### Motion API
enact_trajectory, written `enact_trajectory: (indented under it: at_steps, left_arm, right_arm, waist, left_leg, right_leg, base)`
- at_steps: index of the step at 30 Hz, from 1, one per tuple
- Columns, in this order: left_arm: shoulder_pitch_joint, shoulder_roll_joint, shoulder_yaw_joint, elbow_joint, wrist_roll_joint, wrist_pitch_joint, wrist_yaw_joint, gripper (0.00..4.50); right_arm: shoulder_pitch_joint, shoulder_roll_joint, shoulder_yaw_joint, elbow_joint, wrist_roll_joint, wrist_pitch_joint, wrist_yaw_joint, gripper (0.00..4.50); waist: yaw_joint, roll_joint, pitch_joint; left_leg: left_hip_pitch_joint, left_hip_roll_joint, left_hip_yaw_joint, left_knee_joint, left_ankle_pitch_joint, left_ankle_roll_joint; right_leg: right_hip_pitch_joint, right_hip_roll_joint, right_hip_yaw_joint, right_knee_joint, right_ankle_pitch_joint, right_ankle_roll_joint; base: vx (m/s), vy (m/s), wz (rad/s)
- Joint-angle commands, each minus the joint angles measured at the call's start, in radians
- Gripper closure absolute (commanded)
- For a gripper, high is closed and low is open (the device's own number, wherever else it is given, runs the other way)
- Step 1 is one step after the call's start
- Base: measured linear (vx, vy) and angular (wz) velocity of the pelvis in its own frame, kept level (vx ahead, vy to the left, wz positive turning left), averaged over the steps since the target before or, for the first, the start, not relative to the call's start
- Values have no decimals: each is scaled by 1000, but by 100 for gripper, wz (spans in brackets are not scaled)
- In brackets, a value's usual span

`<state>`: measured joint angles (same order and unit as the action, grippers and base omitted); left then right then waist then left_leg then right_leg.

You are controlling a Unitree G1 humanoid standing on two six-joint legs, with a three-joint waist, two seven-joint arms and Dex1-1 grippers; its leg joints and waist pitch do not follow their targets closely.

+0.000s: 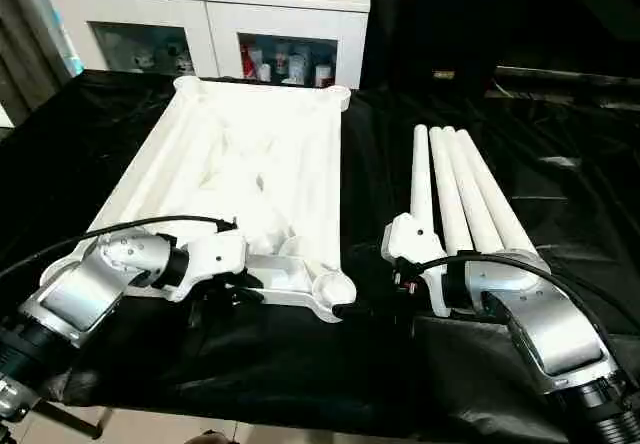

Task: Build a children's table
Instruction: Move table base

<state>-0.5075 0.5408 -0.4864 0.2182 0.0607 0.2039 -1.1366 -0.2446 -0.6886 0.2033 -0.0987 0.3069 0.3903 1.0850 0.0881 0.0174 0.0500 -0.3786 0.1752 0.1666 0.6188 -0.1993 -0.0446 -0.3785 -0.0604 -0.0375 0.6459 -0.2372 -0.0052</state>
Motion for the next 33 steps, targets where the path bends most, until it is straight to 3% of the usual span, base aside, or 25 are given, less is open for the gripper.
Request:
enact_trajectory:
  at_steps: [1,8,20,30,33]
  left_arm:
    - [-4,9,-3,-17,44,-43,51,418]
    - [-34,29,-20,-24,163,-178,149,448]
    - [-74,70,-21,-6,293,-282,238,448]
    - [-80,97,1,4,326,-291,254,448]
    - [-51,99,21,-22,310,-231,235,448]
  right_arm:
    - [-7,0,-2,0,-5,0,-7,0]
    - [0,8,-2,1,-13,-4,-13,0]
    - [3,25,0,13,-23,-19,-25,0]
    - [9,35,0,21,-30,-34,-36,0]
    - [11,38,-2,20,-33,-38,-41,0]
  waist:
    - [-1,4,-59]
    - [-9,0,-62]
    - [-9,0,-62]
    - [-8,2,-62]
    - [-8,4,-63]
  left_leg:
    - [17,58,-20,-80,-159,27]
    - [10,56,-21,-76,-129,40]
    - [10,57,-21,-74,-106,52]
    - [12,56,-20,-74,-116,43]
    - [12,57,-20,-74,-108,40]
  right_leg:
    - [42,-82,46,-80,-1,-260]
    - [48,-82,45,-75,44,-254]
    - [44,-81,43,-70,78,-263]
    - [42,-82,43,-69,72,-265]
    - [42,-81,43,-67,83,-269]
  base:
    - [0,0,0]
    - [0,0,0]
    - [0,0,0]
    - [0,0,0]
    - [0,0,0]
